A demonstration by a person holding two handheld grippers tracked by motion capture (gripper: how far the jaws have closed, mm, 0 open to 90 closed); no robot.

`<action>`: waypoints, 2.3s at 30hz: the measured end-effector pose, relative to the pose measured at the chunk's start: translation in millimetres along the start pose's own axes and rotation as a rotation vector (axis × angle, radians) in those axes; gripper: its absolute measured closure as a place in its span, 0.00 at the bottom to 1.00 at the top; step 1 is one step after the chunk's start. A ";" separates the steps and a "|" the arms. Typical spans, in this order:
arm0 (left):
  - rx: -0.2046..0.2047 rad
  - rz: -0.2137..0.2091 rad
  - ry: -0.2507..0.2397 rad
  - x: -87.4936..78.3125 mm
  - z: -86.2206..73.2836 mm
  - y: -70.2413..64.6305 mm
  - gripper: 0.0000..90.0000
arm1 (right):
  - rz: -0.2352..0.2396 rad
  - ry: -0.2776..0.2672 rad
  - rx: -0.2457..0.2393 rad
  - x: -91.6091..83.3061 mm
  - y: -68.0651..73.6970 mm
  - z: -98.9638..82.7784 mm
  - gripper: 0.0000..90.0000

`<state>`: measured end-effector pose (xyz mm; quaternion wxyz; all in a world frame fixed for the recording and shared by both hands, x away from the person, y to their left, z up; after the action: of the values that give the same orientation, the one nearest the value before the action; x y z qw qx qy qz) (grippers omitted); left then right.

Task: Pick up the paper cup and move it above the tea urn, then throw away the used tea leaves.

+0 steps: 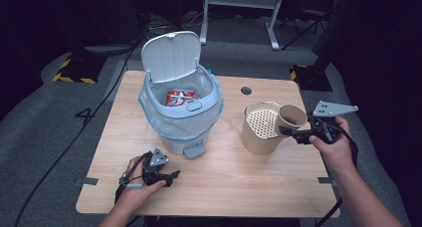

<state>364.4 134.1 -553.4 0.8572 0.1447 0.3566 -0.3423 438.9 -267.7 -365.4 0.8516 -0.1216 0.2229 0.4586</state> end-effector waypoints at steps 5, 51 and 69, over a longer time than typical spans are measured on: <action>0.000 0.000 0.000 0.0 0.0 0.1 0.29 | 0.007 0.002 0.003 0.9 -10.9 6.1 0.37; -0.002 -0.002 0.001 0.1 0.0 0.1 0.29 | -0.273 0.125 -0.383 37.1 -58.7 21.7 0.38; -0.001 -0.003 0.001 0.1 0.0 0.1 0.28 | -0.740 0.636 -1.290 35.2 -57.6 19.0 0.38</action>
<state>364.5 134.1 -553.4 0.8566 0.1441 0.3574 -0.3432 509.0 -266.0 -366.0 0.6062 -0.7795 0.0915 0.1286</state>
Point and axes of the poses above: each handheld gripper's, and its own axes: x roughly forward along the jaws, z roughly out of its top, y roughly to its left, the point moved 7 cm from there along x, roughly forward along the jaws, and after that the axes turned 2 degrees about z, right-handed, at the moved point
